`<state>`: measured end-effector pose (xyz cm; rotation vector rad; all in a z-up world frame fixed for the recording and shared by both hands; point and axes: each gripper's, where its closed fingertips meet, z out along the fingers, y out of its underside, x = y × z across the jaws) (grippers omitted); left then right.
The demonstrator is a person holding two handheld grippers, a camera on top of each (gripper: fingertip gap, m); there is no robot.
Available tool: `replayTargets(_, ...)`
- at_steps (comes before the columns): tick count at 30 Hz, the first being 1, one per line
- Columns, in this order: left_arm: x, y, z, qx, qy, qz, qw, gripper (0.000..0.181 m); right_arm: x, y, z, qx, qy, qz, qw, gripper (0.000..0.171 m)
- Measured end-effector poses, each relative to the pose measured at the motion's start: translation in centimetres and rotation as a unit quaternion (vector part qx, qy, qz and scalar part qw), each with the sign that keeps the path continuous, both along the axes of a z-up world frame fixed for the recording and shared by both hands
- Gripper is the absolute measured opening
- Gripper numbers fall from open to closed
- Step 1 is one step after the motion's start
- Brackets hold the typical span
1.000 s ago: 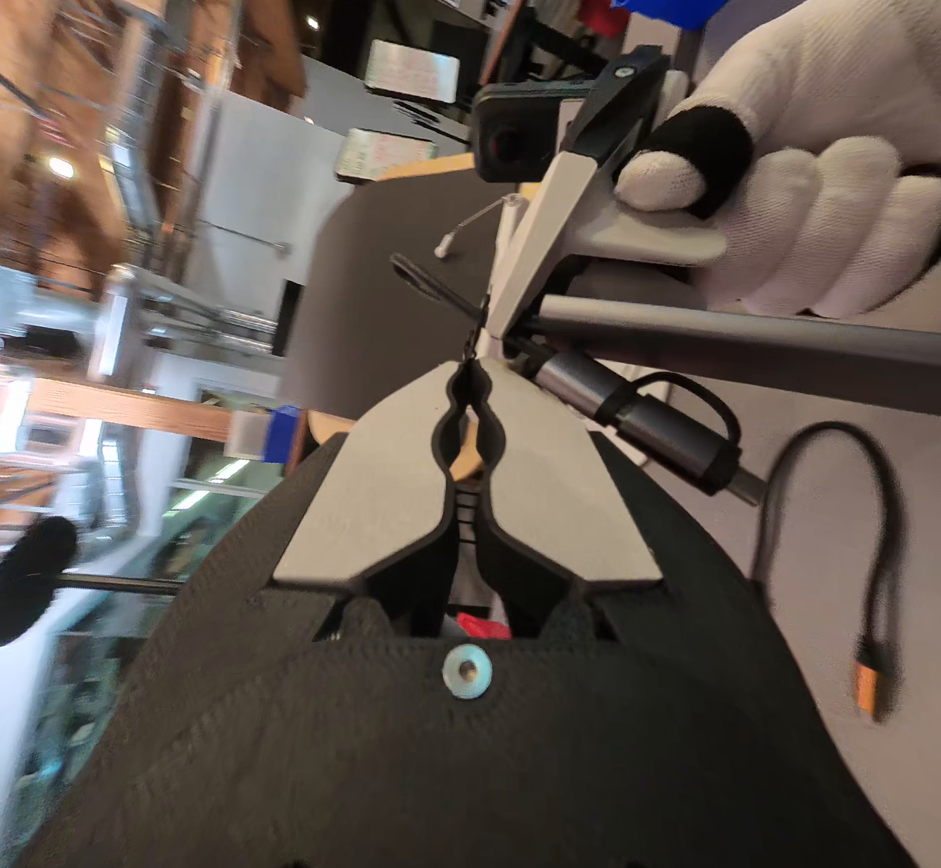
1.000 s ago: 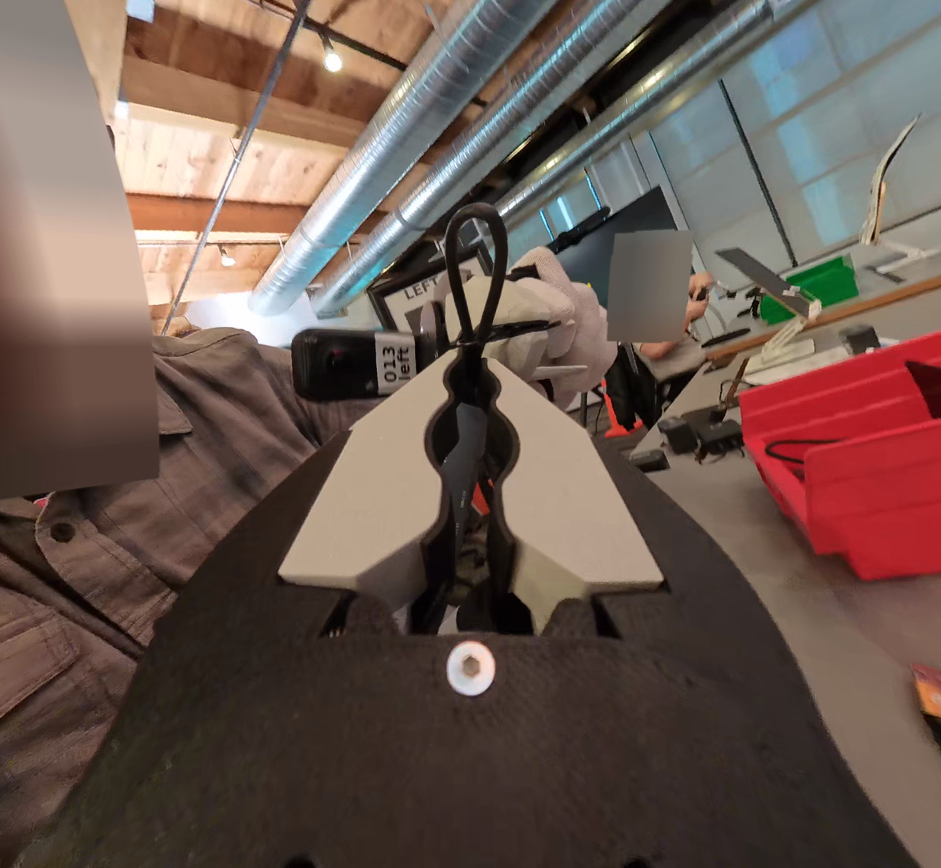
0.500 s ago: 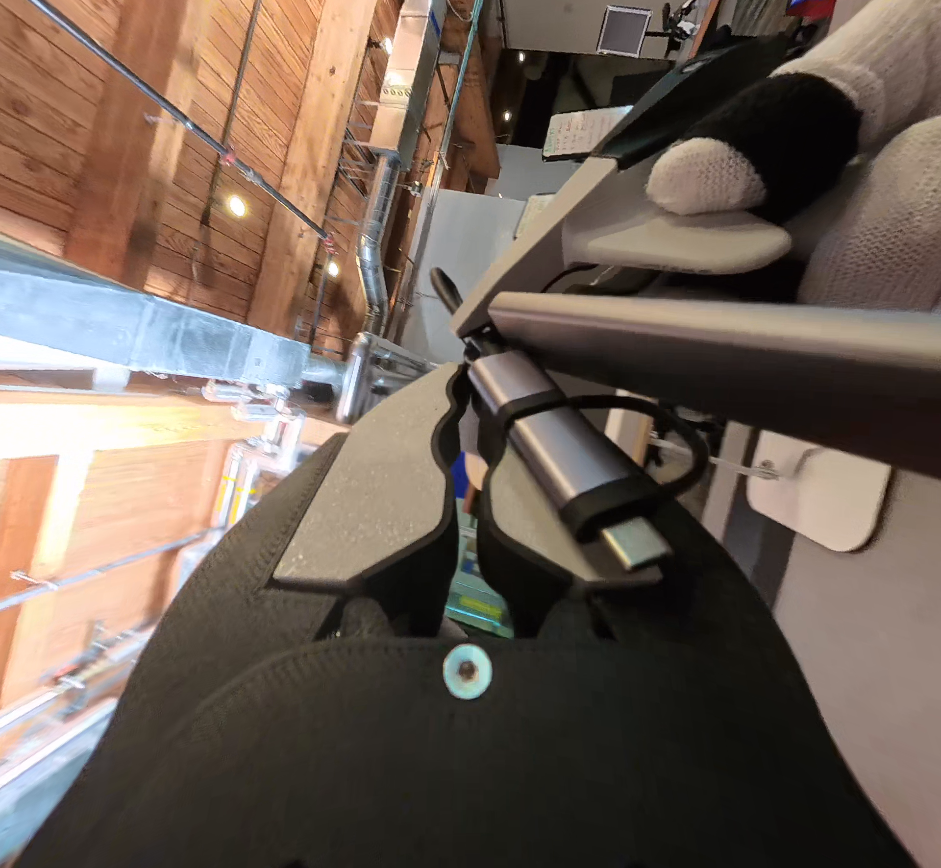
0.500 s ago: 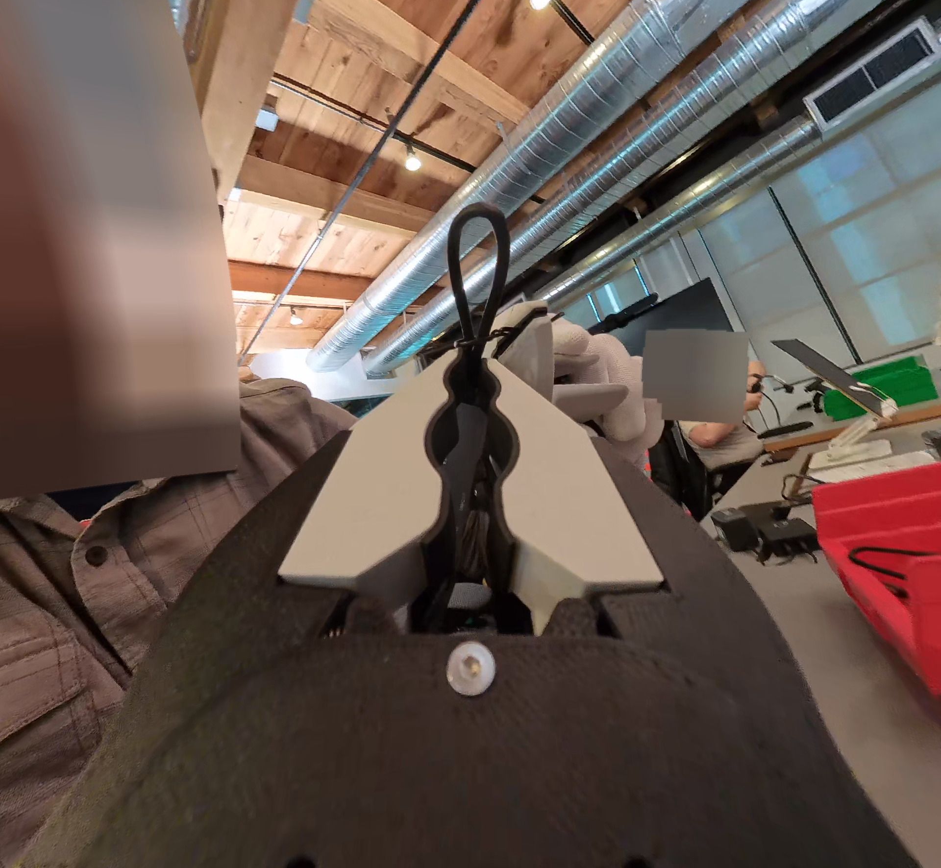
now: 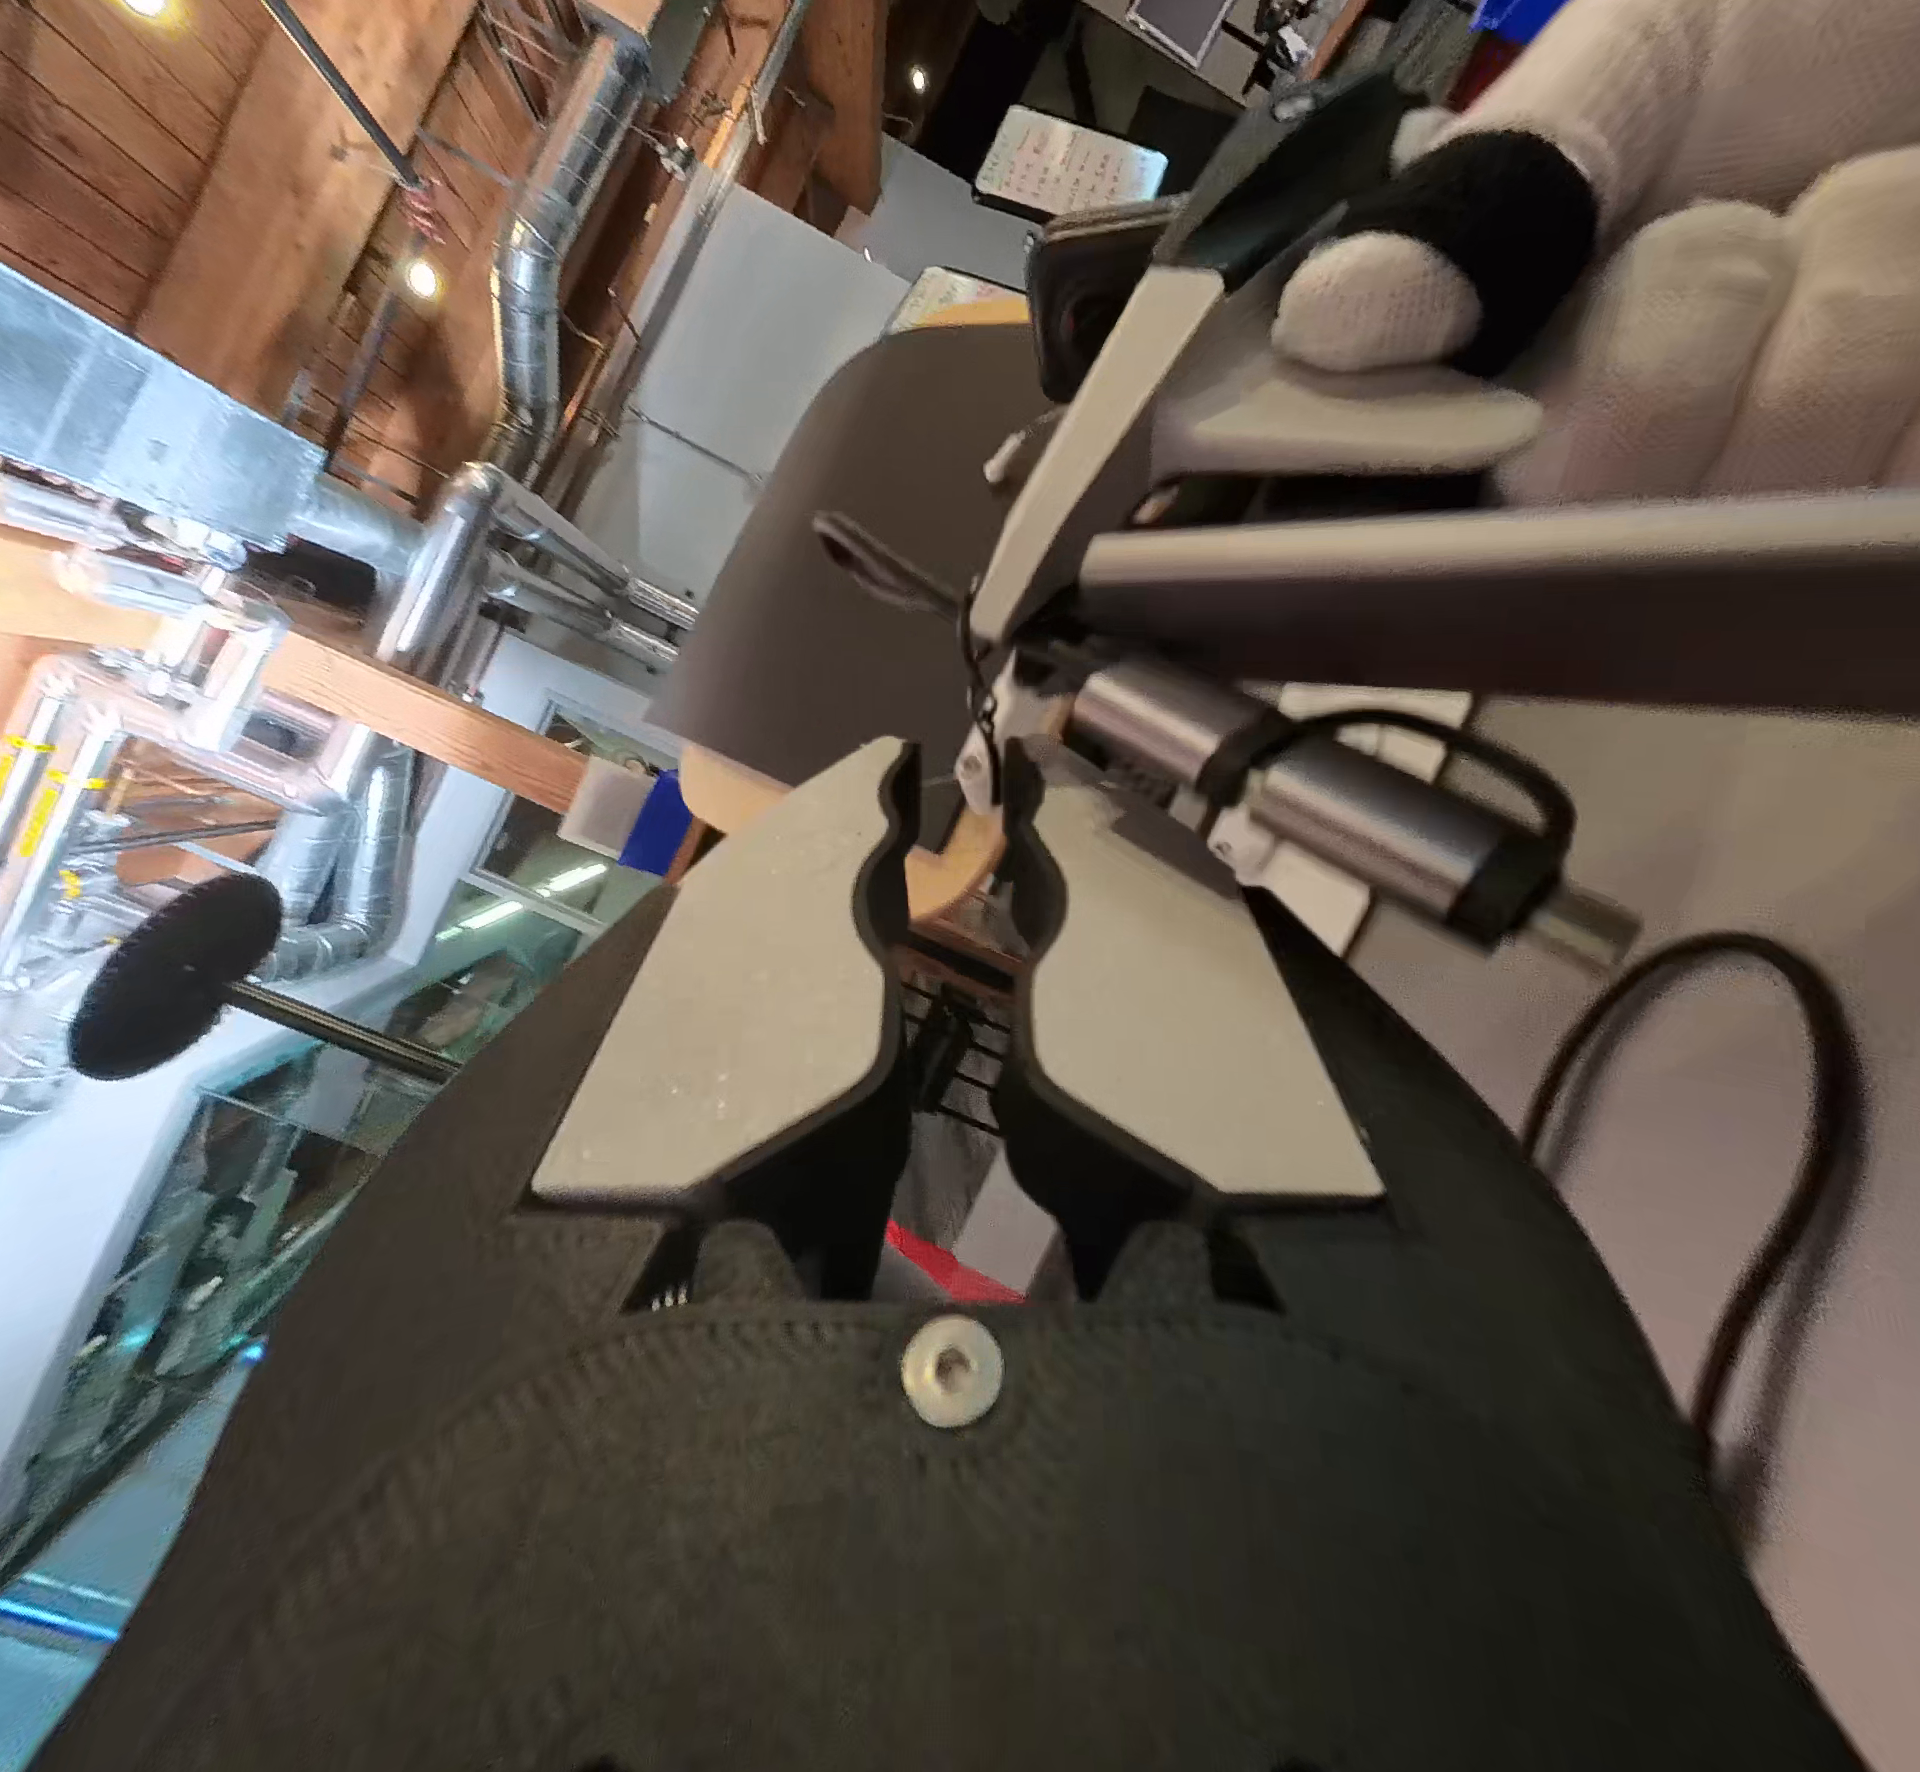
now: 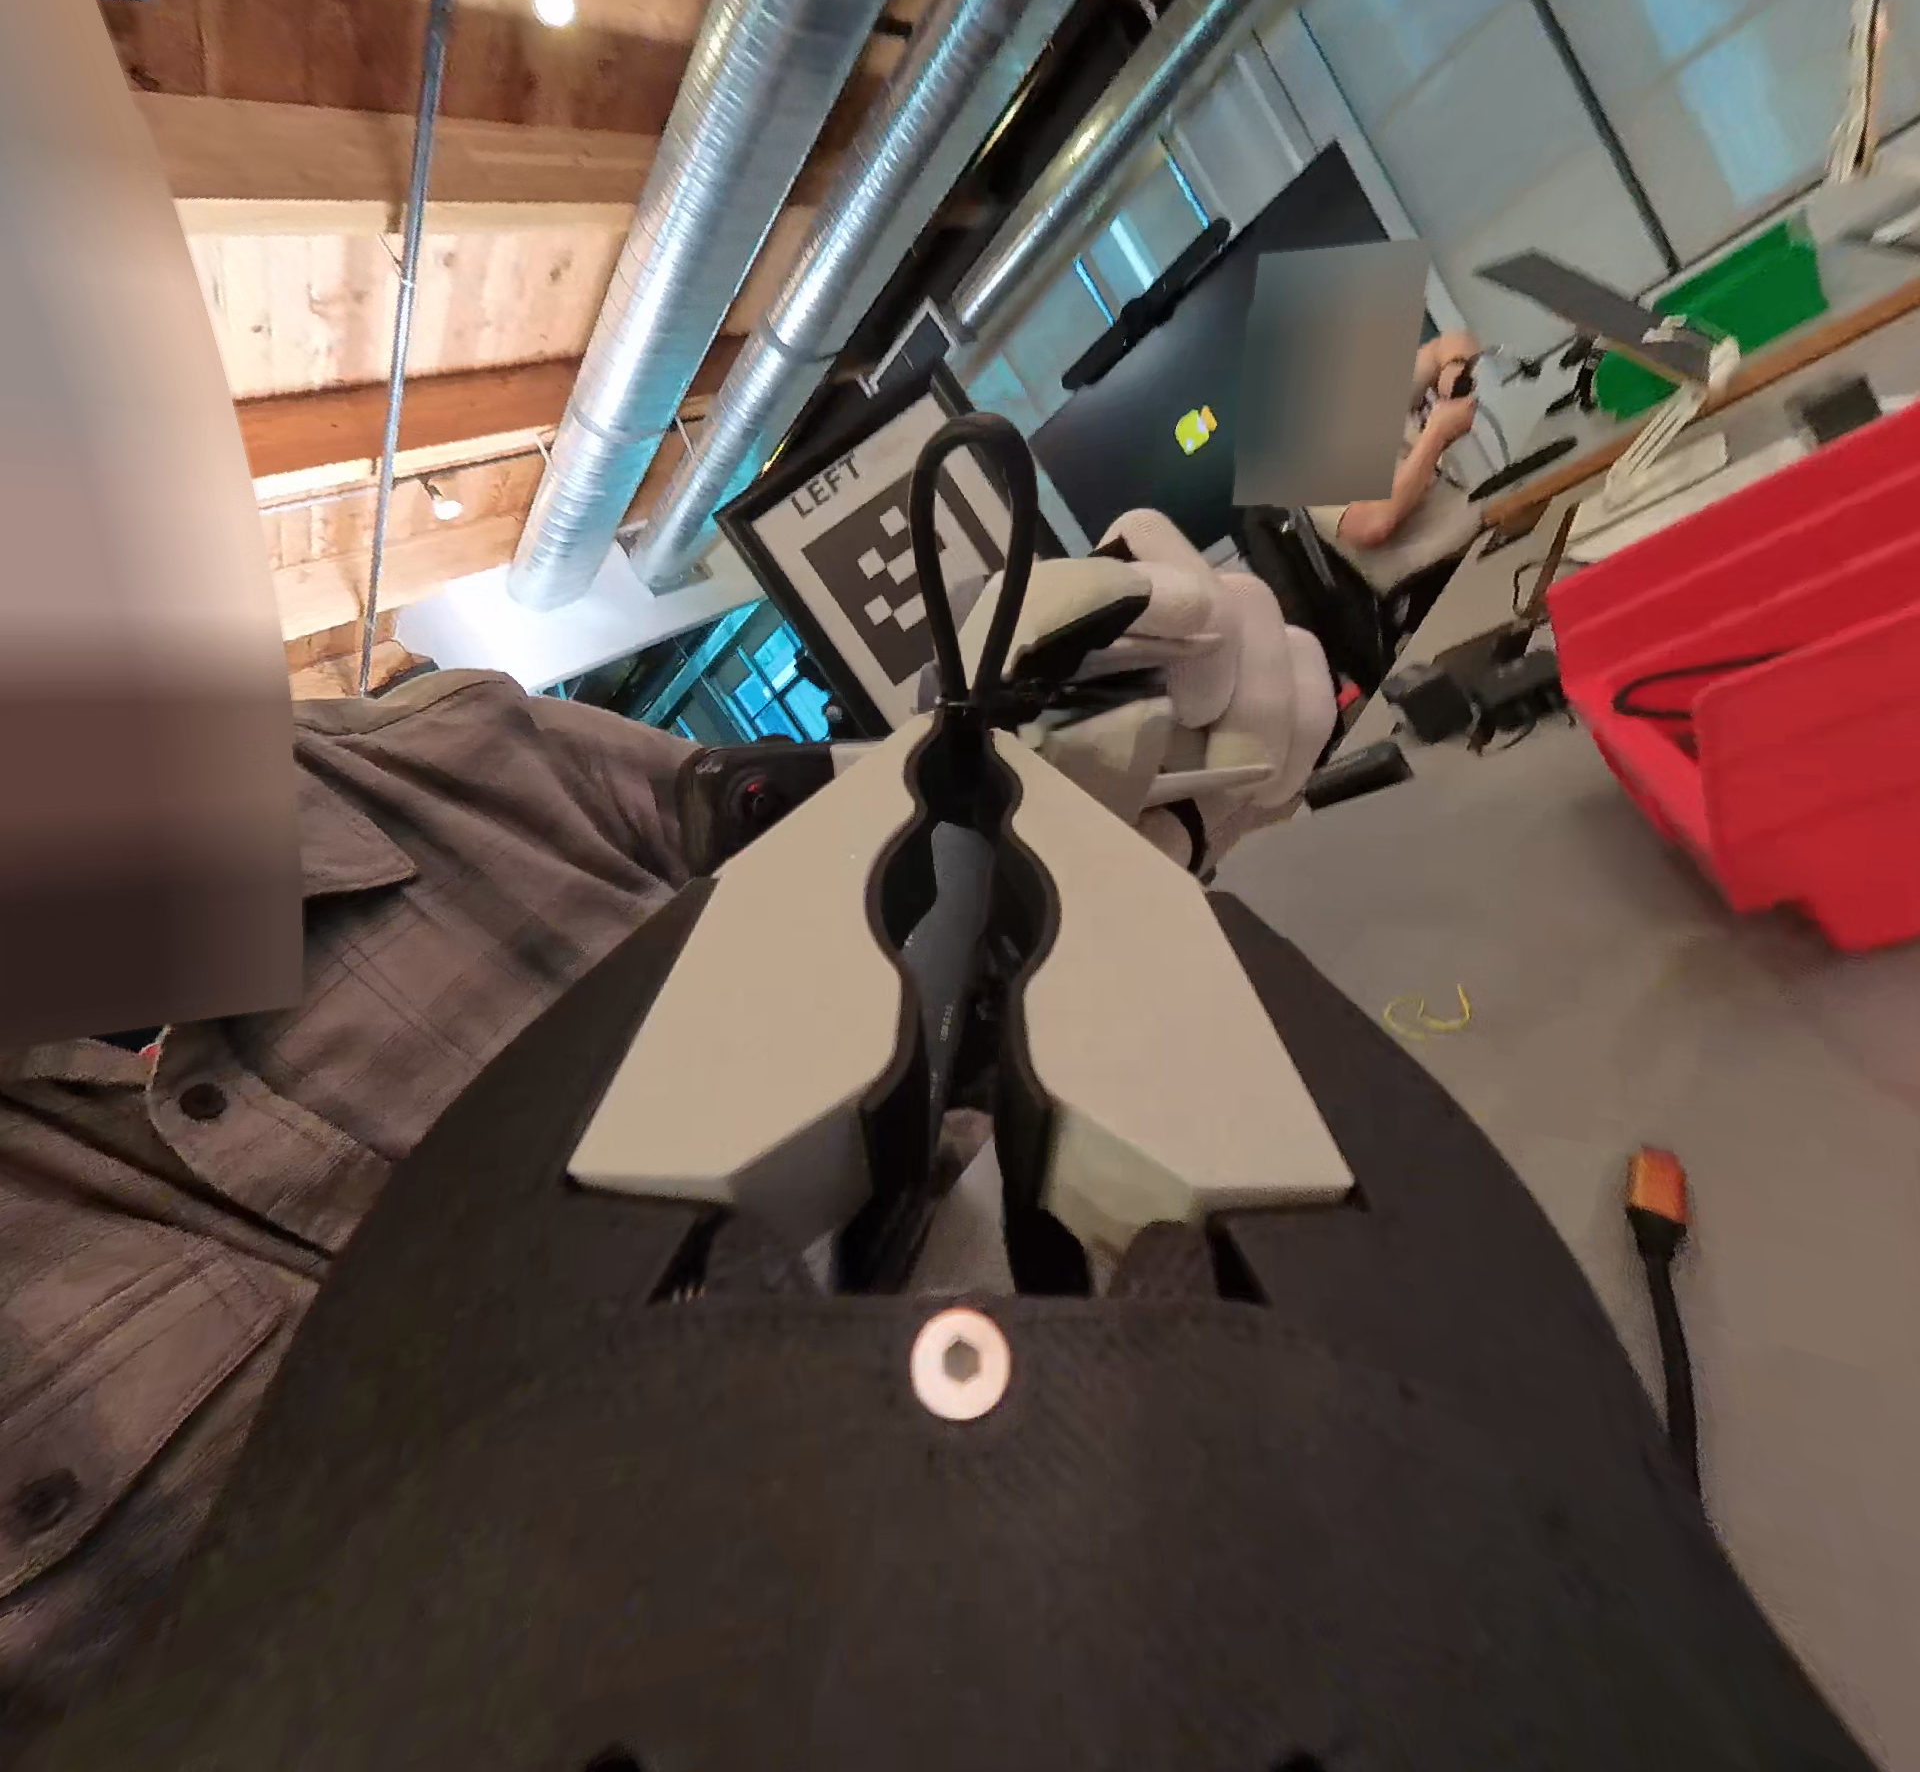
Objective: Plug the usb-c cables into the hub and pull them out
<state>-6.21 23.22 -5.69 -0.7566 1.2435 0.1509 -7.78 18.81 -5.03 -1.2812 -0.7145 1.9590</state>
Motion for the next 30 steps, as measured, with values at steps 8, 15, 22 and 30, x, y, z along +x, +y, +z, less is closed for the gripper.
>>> replayTargets(8,-2.8,-2.2,-6.0,-0.233,0.064,-0.087,0.966,0.028,-0.2,-3.3,-2.9,0.009,-0.100,0.089,0.991,0.000)
replayTargets(15,-2.6,-8.5,-5.9,-0.494,0.040,-0.309,0.811,0.035,-0.5,-7.8,-5.5,0.054,-0.207,0.230,0.949,0.001)
replayTargets(22,-2.3,-12.2,-5.8,-0.601,0.071,-0.428,0.672,0.035,-0.9,-10.4,-5.4,0.072,-0.224,0.325,0.916,0.001)
replayTargets(30,-2.5,-14.8,-5.1,-0.643,0.086,-0.500,0.574,0.020,-1.3,-11.9,-5.2,0.081,-0.214,0.375,0.898,0.000)
